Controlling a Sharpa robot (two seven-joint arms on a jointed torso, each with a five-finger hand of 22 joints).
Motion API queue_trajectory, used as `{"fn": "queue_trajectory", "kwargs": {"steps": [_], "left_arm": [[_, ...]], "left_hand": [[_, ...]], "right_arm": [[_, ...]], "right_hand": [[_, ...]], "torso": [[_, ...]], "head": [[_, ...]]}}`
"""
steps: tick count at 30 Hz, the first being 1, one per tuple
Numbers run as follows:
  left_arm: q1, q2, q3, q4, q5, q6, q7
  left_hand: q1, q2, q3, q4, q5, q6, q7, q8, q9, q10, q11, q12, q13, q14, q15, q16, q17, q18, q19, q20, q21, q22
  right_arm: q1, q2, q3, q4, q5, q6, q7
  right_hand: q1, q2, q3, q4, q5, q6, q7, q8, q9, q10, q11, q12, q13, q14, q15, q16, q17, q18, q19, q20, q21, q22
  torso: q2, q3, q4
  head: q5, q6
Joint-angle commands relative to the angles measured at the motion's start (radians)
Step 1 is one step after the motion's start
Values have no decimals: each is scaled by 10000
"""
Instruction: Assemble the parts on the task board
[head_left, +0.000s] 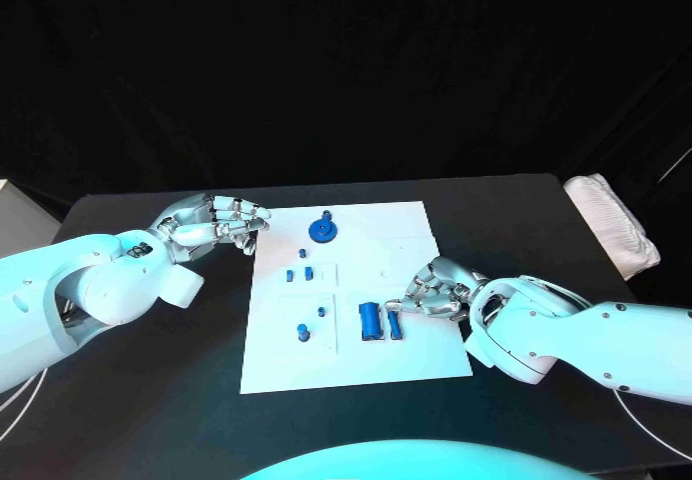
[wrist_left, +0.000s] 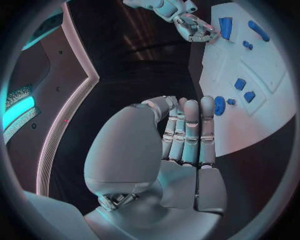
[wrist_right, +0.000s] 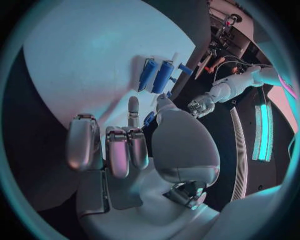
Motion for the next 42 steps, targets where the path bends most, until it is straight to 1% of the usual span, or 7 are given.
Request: {"fn": "queue_trajectory", "kwargs": {"steps": [1, 6, 9, 11, 29, 35, 42], "left_arm": [[2, 11, 3, 16, -23, 148, 2], [2, 7, 1, 13, -23, 152, -9], [1, 4, -1, 10, -23, 153, -12], [1, 3, -2, 7, -23, 154, -13], [1, -19, -13, -17, -30, 150, -36], [1, -19, -15, -17, -32, 153, -38], [1, -15, -16, -14, -32, 150, -42]], "left_hand": [[-5, 89, 65, -10, 34, -26, 12, 0, 14, -96, -7, 36, -13, 21, 26, -36, 12, 68, 2, 4, 63, 16], [-5, 89, 65, -10, 34, -26, 12, 0, 14, -96, -7, 36, -13, 21, 26, -36, 12, 68, 2, 4, 63, 16], [-10, 91, 67, -14, 35, -38, 18, -6, 14, -100, -5, 38, -14, 23, 28, -38, 14, 68, 2, 4, 65, 18], [-10, 91, 67, -14, 35, -38, 18, -6, 14, -100, -5, 38, -14, 23, 28, -38, 14, 68, 2, 4, 65, 18], [-10, 91, 67, -14, 35, -38, 18, -6, 14, -100, -5, 38, -14, 23, 28, -38, 14, 68, 2, 4, 65, 18], [-10, 91, 67, -14, 35, -38, 18, -6, 14, -100, -5, 38, -14, 23, 28, -38, 14, 68, 2, 4, 65, 18], [-10, 91, 67, -14, 35, -38, 18, -6, 14, -100, -5, 38, -14, 23, 28, -38, 14, 68, 2, 4, 65, 18]], "right_arm": [[-11, -84, 0, 145, -92, 446, 68], [-42, -252, -2, 361, -257, 1120, -78], [-74, -355, -3, 504, -300, 1322, -120], [-94, -402, -4, 580, -314, 1380, -127], [-148, -543, -4, 730, -337, 1426, -123], [-149, -520, -4, 644, -402, 1483, -172], [-149, -438, -4, 560, -380, 1152, -197]], "right_hand": [[157, 94, -163, -26, 68, -77, 10, 48, 13, 1044, -73, 61, 2635, 1043, -25, 43, 2634, -125, 385, -29, -44, 1488], [1083, 151, -486, -76, 80, -118, 10, 71, 6, 1044, -74, 61, 2635, 1043, -27, 43, 2634, -124, 387, -31, -73, 1505], [1402, 143, -558, -87, 87, -124, 13, 67, -8, 1044, -72, 61, 2635, 1043, -26, 43, 2634, -127, 392, -30, -65, 1517], [1408, 143, -560, -86, 87, -123, 13, 67, -8, 1044, -73, 61, 2635, 1043, -26, 43, 2634, -127, 392, -30, -66, 1517], [1380, 205, -611, -15, 85, -104, 19, 71, -14, 1044, -68, 61, 2635, 1043, -24, 43, 2634, -133, 401, -29, -33, 1532], [2035, 297, -457, -91, 113, -107, -1, 30, -68, 1044, -85, 61, 2635, 1043, -35, 43, 2634, -132, 406, -35, -47, 1548], [1985, 517, -388, -10, 101, -74, 6, 14, -98, 1044, -81, 61, 2635, 1043, -33, 43, 2634, -140, 419, -37, -9, 1569]], "torso": [[-1, 2, 1], [-6, 0, -2], [-2, -1, -6], [-1, 2, -7], [4, 2, 4], [1, -1, -1], [10, 2, 9]], "head": [[6, 3], [-13, -19], [-13, -19], [-17, -16], [-28, -34], [-35, -43], [-46, -23]]}}
